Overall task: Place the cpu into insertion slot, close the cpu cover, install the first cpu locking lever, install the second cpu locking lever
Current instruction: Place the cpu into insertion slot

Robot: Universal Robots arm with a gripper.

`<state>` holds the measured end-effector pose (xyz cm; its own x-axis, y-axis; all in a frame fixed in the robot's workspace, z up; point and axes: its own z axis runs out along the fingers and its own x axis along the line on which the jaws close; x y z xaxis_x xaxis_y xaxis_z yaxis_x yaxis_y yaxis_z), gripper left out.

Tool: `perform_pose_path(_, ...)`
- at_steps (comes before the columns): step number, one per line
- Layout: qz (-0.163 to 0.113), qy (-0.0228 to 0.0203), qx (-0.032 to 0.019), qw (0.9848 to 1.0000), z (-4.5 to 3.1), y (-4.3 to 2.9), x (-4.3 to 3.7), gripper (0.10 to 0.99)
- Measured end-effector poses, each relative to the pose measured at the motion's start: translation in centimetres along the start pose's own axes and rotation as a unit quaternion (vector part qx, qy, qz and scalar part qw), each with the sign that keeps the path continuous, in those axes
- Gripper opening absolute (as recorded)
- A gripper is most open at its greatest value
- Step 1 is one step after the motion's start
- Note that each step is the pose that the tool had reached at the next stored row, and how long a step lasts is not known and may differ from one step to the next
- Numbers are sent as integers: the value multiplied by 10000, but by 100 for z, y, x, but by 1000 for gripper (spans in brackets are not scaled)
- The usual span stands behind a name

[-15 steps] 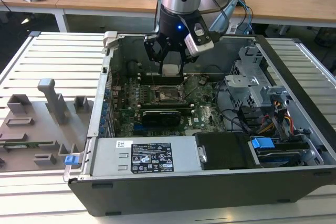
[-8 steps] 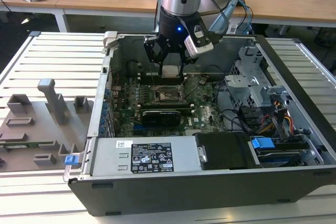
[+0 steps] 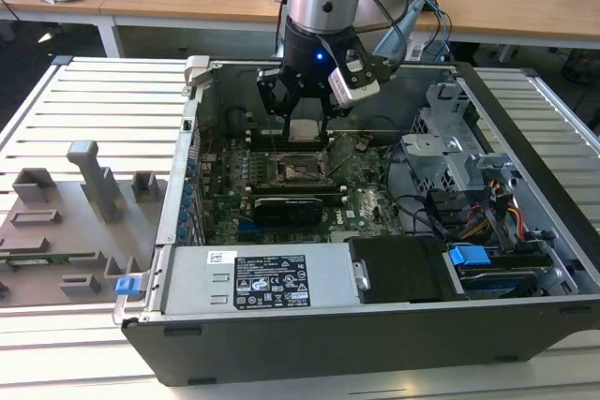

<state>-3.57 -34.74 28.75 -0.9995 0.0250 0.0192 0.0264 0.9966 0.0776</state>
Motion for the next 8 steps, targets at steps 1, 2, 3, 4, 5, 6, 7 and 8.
perform_pose_path(1,0,0,0,10000,9,-1,0,541)
perform_pose_path(2,0,0,0,10000,18,-1,0,541)
perform_pose_path(3,0,0,0,10000,26,-2,0,541)
perform_pose_path(4,0,0,0,10000,32,-3,-1,541)
perform_pose_path(5,0,0,0,10000,36,-3,-1,541)
perform_pose_path(6,0,0,0,10000,41,-3,-1,541)
perform_pose_path(7,0,0,0,10000,46,-4,-1,541)
perform_pose_path(8,0,0,0,10000,54,-4,-1,541)
